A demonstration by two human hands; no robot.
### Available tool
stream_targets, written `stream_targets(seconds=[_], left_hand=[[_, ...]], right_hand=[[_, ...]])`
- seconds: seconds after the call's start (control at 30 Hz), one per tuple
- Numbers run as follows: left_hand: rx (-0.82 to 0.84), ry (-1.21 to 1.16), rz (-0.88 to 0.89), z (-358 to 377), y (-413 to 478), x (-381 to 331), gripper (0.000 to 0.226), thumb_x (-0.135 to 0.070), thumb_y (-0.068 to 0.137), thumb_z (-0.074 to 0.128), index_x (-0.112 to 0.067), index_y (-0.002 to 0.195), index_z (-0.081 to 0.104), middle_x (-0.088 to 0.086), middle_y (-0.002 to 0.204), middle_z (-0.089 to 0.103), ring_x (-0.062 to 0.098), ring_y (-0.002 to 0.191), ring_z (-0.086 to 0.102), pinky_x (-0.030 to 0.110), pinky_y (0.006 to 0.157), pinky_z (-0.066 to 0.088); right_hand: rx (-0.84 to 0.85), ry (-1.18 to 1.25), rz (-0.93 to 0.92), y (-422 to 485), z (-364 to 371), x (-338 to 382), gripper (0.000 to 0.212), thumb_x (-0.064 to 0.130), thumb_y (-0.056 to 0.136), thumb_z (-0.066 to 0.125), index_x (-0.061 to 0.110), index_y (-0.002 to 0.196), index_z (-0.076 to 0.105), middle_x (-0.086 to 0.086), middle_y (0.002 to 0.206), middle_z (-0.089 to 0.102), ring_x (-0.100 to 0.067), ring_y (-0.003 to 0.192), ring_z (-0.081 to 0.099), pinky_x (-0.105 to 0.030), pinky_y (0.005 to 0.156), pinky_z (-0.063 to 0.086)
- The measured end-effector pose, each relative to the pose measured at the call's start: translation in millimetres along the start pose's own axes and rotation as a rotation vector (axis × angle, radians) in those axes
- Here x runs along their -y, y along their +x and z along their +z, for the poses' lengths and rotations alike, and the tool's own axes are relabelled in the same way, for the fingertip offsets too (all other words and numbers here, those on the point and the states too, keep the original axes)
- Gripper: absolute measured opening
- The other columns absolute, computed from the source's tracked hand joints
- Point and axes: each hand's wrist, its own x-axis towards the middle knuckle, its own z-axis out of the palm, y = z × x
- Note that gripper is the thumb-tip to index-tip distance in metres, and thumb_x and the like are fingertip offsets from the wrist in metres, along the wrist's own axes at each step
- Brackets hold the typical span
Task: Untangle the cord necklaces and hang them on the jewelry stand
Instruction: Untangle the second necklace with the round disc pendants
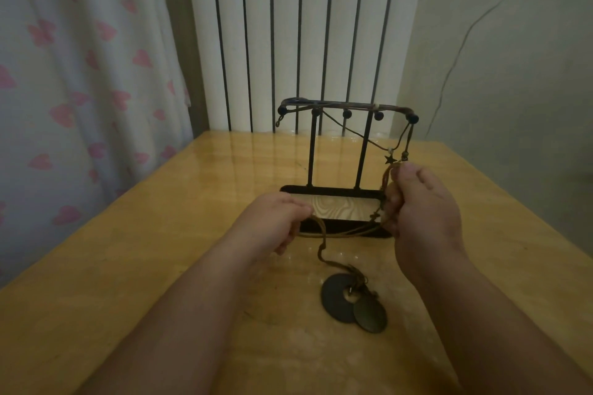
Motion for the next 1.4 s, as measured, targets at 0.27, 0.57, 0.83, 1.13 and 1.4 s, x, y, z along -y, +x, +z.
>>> stream_targets(seconds=[0.27,0.57,0.83,1.13,1.4], left_hand=[[0.122,0.057,0.248,-1.9,-5.9,-0.5,0.018,-0.02,0.097,0.057,-0.024,0.085,0.07,-0.017,0.062,0.061,-0.005,0.057,0.052,0.019,0.062,0.039],[0.027,-0.102,0.375,-2.8,-7.9,-3.3,0.018,-0.017,0.094,0.06,-0.016,0.078,0.067,-0.014,0.055,0.058,-0.004,0.051,0.053,0.008,0.051,0.041],[-0.001,-0.12,0.309,-2.3,-3.0,-0.3,0.021,-0.024,0.094,0.061,-0.014,0.077,0.067,-0.015,0.051,0.053,-0.004,0.048,0.049,0.01,0.049,0.04],[-0.037,-0.09,0.315,-3.3,-2.8,-1.1,0.012,-0.02,0.095,0.061,-0.015,0.089,0.071,-0.018,0.059,0.064,-0.008,0.054,0.057,0.007,0.049,0.041],[-0.112,-0.031,0.313,-4.2,-1.4,0.5,0.017,-0.026,0.096,0.06,-0.022,0.083,0.071,-0.017,0.068,0.067,-0.004,0.071,0.061,0.014,0.064,0.044]], right_hand=[[0.028,-0.192,-0.02,1.8,-2.0,-4.6,0.026,0.03,0.104,0.042,0.015,0.101,0.064,0.001,0.073,0.052,-0.007,0.054,0.051,-0.02,0.047,0.041],[0.236,-0.651,-0.237,0.7,2.2,-14.8,0.026,0.027,0.102,0.044,0.034,0.119,0.063,0.019,0.104,0.059,-0.008,0.101,0.057,-0.033,0.085,0.052],[0.486,-0.471,-0.128,-4.5,5.0,-12.5,0.014,0.025,0.086,0.071,0.029,0.099,0.069,0.009,0.088,0.073,0.0,0.081,0.068,-0.025,0.074,0.054],[0.54,-0.548,0.112,-2.0,-1.7,5.2,0.029,0.002,0.092,0.046,0.009,0.065,0.054,-0.003,0.052,0.054,-0.017,0.053,0.052,-0.028,0.058,0.046],[0.527,-0.238,0.051,-4.9,-5.6,3.8,0.013,0.009,0.093,0.058,0.014,0.098,0.068,-0.003,0.074,0.065,-0.012,0.051,0.047,-0.022,0.043,0.038]])
